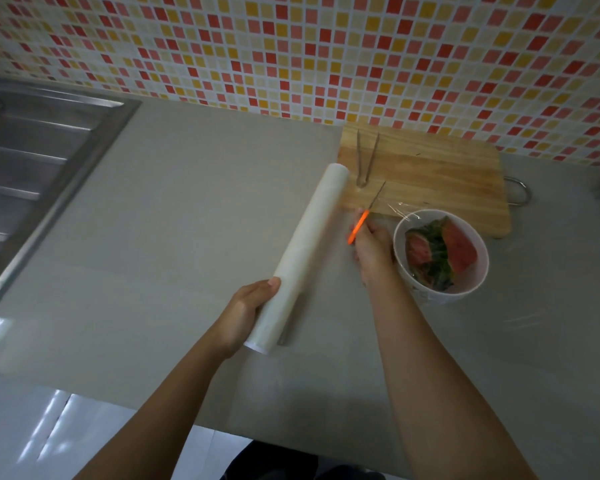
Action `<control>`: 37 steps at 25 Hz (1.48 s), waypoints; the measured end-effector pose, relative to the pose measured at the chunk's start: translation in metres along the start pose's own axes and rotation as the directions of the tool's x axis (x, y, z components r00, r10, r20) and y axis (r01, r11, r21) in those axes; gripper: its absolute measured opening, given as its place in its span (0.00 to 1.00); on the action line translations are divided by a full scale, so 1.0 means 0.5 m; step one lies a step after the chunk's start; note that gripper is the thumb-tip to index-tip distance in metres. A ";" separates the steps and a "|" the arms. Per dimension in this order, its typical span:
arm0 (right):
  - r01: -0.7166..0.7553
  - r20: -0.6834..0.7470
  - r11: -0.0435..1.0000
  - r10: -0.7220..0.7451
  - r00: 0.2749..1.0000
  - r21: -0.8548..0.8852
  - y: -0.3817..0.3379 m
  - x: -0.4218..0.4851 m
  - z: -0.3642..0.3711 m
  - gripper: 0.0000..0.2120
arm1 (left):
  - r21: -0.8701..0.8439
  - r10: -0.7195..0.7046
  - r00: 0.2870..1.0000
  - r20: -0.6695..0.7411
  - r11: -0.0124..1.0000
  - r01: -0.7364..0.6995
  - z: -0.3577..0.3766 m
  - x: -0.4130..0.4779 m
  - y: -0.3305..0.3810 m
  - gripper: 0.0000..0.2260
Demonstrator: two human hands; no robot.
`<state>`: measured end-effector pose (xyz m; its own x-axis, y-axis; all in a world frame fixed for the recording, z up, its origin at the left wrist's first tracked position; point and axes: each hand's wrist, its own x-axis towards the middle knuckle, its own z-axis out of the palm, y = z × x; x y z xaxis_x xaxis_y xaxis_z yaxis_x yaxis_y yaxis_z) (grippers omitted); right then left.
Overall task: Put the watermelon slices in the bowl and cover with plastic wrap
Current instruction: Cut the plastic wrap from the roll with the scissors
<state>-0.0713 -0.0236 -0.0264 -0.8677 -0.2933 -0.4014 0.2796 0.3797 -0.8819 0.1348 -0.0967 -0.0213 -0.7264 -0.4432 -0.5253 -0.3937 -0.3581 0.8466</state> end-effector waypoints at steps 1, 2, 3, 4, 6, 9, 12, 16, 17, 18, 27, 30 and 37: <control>0.039 -0.032 0.986 -0.045 0.998 -0.162 0.012 -0.016 0.004 0.19 | -0.009 0.012 0.999 -0.036 1.000 -0.012 -0.006 0.003 0.002 0.16; 0.111 -0.034 0.951 -0.126 0.991 -0.290 0.028 -0.040 0.009 0.19 | -0.013 0.026 0.997 -0.076 1.000 -0.027 -0.011 0.010 0.006 0.15; 0.187 -0.001 0.906 -0.202 0.979 -0.380 0.046 -0.069 0.014 0.18 | -0.003 0.039 0.993 -0.115 0.999 -0.040 -0.013 0.018 0.012 0.14; 0.235 0.051 0.868 -0.237 0.970 -0.438 0.061 -0.101 0.017 0.16 | 0.018 0.051 0.987 -0.150 0.999 -0.049 -0.015 0.025 0.018 0.13; 0.254 0.103 0.797 -0.237 0.966 -0.548 0.079 -0.143 0.022 0.13 | 0.131 0.081 0.974 -0.210 0.990 -0.054 -0.019 0.036 0.024 0.10; 0.219 0.087 0.629 -0.234 0.968 -0.746 0.081 -0.152 0.021 0.13 | 0.443 0.134 0.962 -0.239 0.897 -0.015 -0.028 0.040 0.021 0.12; 0.238 0.120 0.624 -0.225 0.967 -0.744 0.075 -0.156 0.019 0.12 | 0.635 0.211 0.960 -0.185 0.771 -0.048 -0.028 0.043 0.017 0.15; 0.326 0.184 0.633 -0.281 0.942 -0.702 0.087 -0.174 0.026 0.12 | 0.655 0.255 0.948 -0.192 0.753 -0.070 -0.025 0.037 0.012 0.15; 0.343 0.206 0.631 -0.283 0.937 -0.695 0.090 -0.176 0.027 0.12 | 0.666 0.255 0.944 -0.207 0.744 -0.055 -0.021 0.033 0.011 0.16; 0.353 0.220 0.636 -0.282 0.934 -0.686 0.092 -0.177 0.026 0.12 | 0.701 0.265 0.941 -0.210 0.711 -0.044 -0.016 0.032 0.008 0.16; 0.382 0.249 0.656 -0.291 0.924 -0.651 0.100 -0.194 0.016 0.14 | 0.891 0.362 0.908 -0.213 0.453 0.028 -0.008 0.021 0.015 0.17; 0.404 0.261 0.645 -0.311 0.914 -0.649 0.104 -0.194 0.015 0.13 | 0.871 0.358 0.912 -0.202 0.492 0.000 -0.033 0.021 0.025 0.17; 0.408 0.239 0.656 -0.335 0.911 -0.636 0.109 -0.197 0.021 0.12 | 0.901 0.184 0.930 -0.318 0.365 0.236 -0.002 0.027 0.050 0.28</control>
<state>0.0336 0.0169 -0.0377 -0.7861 -0.6043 -0.1299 -0.4317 0.6872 -0.5843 0.1157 -0.1122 -0.0072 -0.5687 -0.7397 -0.3598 -0.8225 0.5047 0.2624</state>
